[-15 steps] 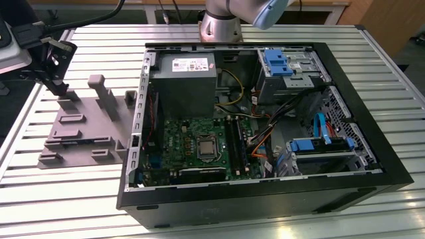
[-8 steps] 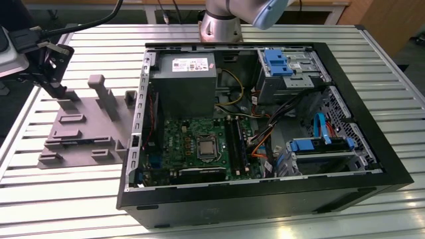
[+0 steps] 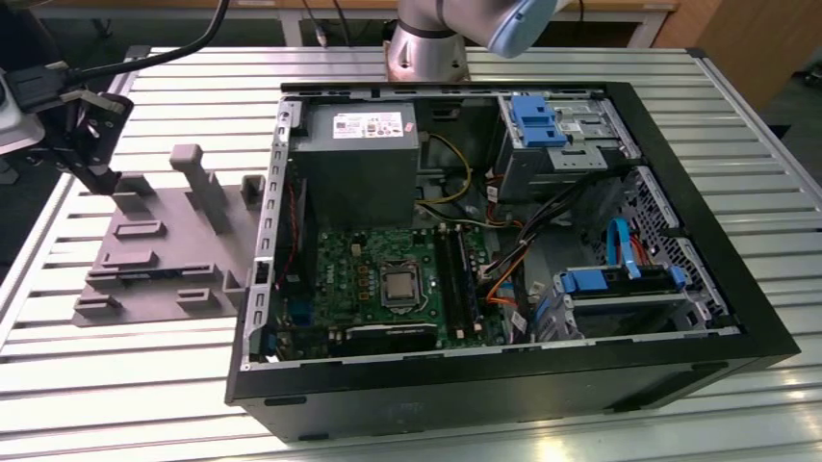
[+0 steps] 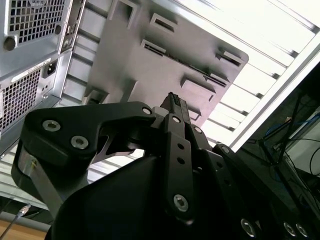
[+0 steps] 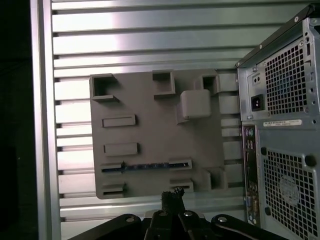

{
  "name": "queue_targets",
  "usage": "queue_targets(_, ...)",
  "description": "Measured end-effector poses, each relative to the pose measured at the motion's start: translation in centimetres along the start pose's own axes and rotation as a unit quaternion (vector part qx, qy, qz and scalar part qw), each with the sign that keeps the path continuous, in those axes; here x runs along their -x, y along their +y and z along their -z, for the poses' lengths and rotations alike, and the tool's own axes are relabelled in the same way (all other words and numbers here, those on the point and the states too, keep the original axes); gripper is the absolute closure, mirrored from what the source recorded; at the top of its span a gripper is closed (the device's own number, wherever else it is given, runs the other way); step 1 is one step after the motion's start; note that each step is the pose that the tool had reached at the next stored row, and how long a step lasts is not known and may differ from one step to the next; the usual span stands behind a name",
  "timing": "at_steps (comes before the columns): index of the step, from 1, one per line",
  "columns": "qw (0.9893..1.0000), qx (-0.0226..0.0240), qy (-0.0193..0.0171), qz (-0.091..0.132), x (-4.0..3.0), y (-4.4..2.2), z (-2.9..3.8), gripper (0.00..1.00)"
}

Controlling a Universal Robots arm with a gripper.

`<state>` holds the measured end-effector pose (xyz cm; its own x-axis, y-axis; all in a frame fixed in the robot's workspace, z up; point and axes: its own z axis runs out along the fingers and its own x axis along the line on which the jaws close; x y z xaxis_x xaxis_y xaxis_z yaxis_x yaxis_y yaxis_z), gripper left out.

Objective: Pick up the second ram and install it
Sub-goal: 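Reach for the second ram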

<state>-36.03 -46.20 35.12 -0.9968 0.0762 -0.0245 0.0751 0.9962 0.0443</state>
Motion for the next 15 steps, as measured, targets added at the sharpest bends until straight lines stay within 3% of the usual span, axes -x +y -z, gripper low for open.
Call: queue_targets(15,1.0,-0.0001,0.0,0.0,-1.68,0.18,-1.16,0.89)
